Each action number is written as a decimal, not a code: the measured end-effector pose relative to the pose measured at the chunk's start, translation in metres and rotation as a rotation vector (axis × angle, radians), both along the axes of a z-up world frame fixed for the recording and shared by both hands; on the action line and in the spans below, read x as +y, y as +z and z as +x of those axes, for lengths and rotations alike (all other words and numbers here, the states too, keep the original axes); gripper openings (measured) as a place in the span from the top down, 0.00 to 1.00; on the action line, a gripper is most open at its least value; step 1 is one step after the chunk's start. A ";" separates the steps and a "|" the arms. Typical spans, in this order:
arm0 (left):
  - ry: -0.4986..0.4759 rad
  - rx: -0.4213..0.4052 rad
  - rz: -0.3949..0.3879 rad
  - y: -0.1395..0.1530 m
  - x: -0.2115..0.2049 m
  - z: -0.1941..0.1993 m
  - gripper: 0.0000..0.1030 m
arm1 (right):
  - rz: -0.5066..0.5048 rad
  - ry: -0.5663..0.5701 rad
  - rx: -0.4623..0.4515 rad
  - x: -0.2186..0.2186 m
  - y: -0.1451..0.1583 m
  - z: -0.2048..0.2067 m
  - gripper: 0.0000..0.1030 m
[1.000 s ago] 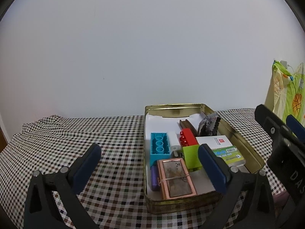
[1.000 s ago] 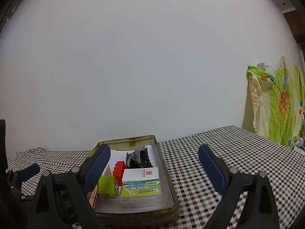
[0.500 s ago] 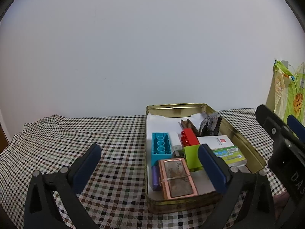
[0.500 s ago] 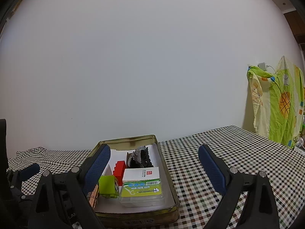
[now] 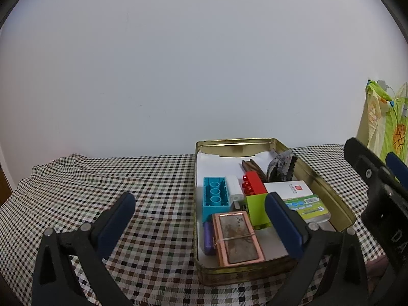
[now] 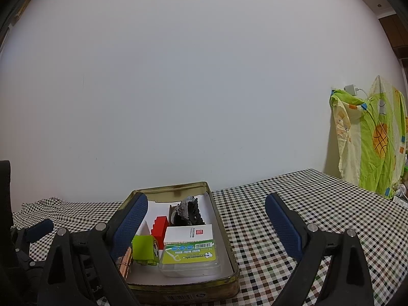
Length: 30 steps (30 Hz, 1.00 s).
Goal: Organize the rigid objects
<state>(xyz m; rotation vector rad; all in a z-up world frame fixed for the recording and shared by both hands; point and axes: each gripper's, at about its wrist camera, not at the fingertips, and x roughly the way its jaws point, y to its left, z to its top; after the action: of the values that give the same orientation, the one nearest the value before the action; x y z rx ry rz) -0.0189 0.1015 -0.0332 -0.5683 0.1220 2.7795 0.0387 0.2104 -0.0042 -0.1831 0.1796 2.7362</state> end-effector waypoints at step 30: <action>0.007 0.022 -0.015 0.001 0.006 0.004 0.00 | -0.002 -0.001 -0.003 -0.001 0.001 0.002 0.08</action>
<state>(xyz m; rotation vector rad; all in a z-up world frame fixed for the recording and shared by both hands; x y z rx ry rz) -0.0152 0.1070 -0.0320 -0.5431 0.1455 2.7948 0.0411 0.2098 -0.0032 -0.1880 0.1821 2.7344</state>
